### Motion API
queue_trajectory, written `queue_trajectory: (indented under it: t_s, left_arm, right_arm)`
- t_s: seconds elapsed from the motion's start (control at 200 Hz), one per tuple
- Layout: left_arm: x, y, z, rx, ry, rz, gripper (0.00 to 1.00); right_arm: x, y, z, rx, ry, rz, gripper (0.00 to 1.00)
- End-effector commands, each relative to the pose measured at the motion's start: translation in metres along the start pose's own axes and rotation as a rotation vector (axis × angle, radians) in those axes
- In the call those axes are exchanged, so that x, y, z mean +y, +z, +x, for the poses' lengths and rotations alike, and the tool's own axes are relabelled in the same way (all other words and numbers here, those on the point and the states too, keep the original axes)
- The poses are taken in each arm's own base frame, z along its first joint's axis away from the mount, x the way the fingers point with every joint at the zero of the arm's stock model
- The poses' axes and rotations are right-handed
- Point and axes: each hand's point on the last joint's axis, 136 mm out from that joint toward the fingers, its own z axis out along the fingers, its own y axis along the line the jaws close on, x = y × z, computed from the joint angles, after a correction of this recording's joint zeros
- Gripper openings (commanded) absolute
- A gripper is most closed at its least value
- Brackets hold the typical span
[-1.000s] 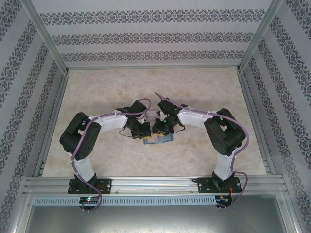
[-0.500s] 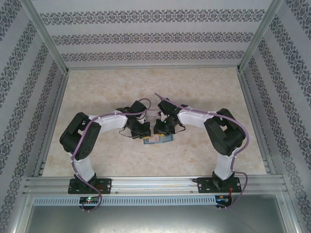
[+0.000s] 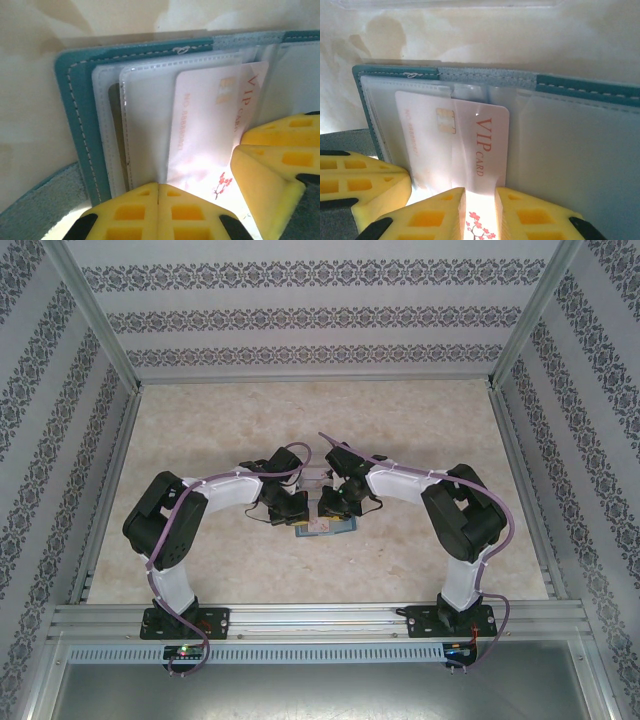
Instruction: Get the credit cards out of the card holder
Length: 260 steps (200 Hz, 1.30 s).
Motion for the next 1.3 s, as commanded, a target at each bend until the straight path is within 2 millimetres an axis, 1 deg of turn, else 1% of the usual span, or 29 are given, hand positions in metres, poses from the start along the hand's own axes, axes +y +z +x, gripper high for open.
queue_trajectory:
  t_s: [0.0,0.105,0.22,0.45,0.759,0.954,1.124,1.294]
  left_arm:
    - [0.019,0.005,0.007,0.030,0.008,-0.102,0.00]
    - [0.020,0.008,0.008,0.039,0.006,-0.105,0.00]
    - [0.022,0.010,0.009,0.051,0.003,-0.112,0.00]
    - [0.031,0.015,0.013,0.082,0.000,-0.144,0.00]
    - [0.035,0.015,0.015,0.096,0.005,-0.170,0.00]
    - [0.035,0.016,0.015,0.100,0.006,-0.172,0.00]
    - [0.036,0.016,0.015,0.103,0.005,-0.176,0.00]
    - [0.036,0.016,0.015,0.103,0.006,-0.177,0.00]
  right_arm:
    - [-0.006,-0.011,-0.002,-0.019,0.005,0.020,0.25]
    - [-0.004,-0.011,-0.002,-0.018,0.009,0.004,0.29]
    - [-0.003,-0.012,-0.004,-0.022,0.012,-0.007,0.31]
    - [0.004,-0.014,-0.004,-0.023,0.026,-0.072,0.31]
    - [-0.001,-0.016,-0.004,-0.029,0.037,-0.071,0.32]
    - [-0.006,-0.011,-0.002,-0.015,0.040,-0.059,0.32]
    - [-0.002,-0.006,-0.001,0.000,0.041,-0.089,0.31]
    - [-0.005,-0.003,-0.001,0.008,0.047,-0.087,0.30]
